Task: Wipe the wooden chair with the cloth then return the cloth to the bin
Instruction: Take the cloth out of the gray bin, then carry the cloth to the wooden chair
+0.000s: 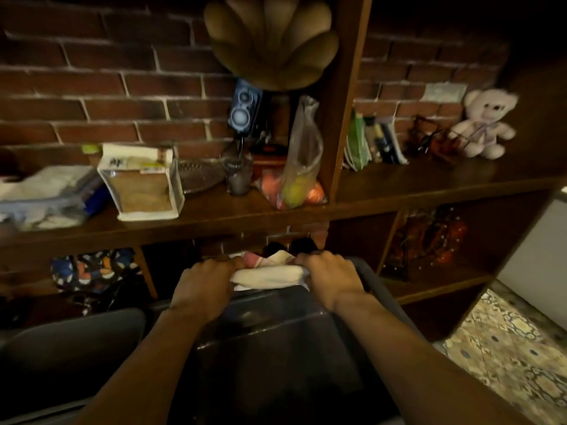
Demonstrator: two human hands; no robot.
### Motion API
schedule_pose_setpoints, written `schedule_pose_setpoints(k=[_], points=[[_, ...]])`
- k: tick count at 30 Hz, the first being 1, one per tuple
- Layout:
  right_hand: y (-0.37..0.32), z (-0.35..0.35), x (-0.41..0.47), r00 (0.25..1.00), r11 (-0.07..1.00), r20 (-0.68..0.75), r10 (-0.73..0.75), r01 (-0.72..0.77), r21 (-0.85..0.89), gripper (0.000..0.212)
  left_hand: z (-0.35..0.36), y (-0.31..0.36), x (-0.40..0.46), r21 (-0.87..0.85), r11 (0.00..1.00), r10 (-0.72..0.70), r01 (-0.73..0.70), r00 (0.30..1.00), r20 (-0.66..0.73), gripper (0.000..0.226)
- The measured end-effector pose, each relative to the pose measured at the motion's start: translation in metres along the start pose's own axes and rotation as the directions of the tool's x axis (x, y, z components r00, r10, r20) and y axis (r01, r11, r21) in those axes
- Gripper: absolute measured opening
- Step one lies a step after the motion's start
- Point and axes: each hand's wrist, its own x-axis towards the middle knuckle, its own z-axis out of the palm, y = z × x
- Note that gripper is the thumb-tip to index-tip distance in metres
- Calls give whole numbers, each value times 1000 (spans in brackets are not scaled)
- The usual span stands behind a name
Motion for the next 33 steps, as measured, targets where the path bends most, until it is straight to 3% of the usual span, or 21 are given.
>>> schedule_pose_setpoints(k=[8, 18, 25, 33], points=[[0, -92, -4, 985, 999, -172, 3, -10, -36, 43, -86, 20, 10, -67, 992, 97, -108, 985, -142, 39], [16, -168, -18, 940, 995, -342, 17, -49, -86, 42, -157, 51, 35, 0, 974, 216, -226, 932, -290, 40], [57, -204, -48, 890, 979, -440, 118, -178, -97, 42, -183, 107, 57, -14, 931, 338, -364, 877, -342, 38], [131, -225, -128, 803, 906, -530, 272, -400, -140, 36, -176, 218, 67, -44, 815, 515, -577, 758, -401, 41]])
